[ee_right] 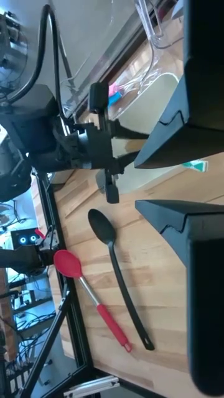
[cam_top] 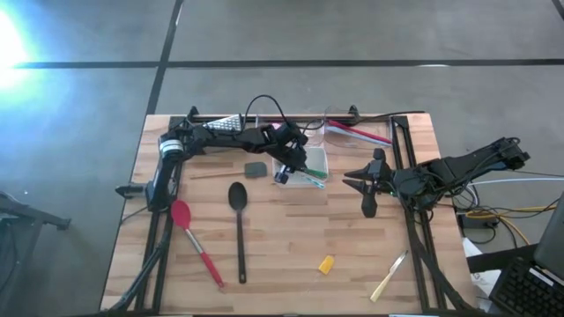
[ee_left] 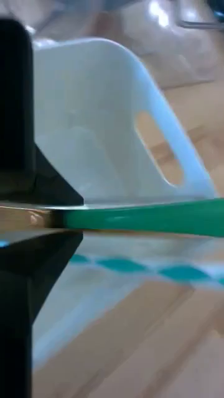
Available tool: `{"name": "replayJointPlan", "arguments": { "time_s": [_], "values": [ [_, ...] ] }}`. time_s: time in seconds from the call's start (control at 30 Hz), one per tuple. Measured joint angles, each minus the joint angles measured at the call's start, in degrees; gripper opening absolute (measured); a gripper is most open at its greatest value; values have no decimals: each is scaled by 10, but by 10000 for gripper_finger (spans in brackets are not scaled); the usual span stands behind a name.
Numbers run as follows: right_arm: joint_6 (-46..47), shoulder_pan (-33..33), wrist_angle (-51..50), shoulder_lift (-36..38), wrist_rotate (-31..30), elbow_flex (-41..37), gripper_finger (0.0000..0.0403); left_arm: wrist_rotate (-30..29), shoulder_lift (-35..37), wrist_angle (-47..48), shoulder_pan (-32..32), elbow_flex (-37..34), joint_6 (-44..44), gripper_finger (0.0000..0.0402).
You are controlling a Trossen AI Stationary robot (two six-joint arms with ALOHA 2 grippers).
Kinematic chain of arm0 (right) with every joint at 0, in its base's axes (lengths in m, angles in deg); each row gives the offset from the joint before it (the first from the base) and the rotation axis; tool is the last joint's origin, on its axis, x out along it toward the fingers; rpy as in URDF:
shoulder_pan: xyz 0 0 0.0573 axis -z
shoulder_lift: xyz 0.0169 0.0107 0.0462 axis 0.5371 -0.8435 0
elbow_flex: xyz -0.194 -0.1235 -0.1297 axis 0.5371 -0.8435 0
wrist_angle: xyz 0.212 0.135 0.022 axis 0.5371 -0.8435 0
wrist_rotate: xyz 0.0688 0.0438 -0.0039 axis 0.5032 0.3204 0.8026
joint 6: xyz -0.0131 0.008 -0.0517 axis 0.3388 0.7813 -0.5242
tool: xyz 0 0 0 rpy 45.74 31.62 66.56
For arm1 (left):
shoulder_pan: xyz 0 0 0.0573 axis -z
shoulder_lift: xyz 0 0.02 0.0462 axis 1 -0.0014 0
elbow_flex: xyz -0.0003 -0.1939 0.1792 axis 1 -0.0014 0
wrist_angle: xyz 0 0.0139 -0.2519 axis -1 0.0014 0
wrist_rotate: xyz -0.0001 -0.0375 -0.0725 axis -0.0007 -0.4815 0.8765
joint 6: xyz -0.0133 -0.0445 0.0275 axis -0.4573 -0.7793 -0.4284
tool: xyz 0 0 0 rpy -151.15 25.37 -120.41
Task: Pick & Place Kitchen Items
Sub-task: Put the green table knife into the white bin, then put the black serving spoon into the right transparent bin
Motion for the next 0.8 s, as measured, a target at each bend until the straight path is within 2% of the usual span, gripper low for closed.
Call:
{"name": "replayJointPlan", "arguments": {
  "time_s": [0.17, 0.3, 0.53, 0.8],
  "values": [
    [0, 0, 0, 0, 0, 0, 88, -31, 0, -9, 4, 4, -12, 144],
    [0, 0, 0, 0, 0, 0, 80, -57, 4, -6, 10, 23, -41, 169],
    [0, 0, 1, -1, 1, 0, 73, -66, 69, 46, 23, 69, -117, 173],
    [2, 0, 2, -1, 1, 0, 85, -62, 189, 137, 60, 67, -149, 173]
  ]
}}
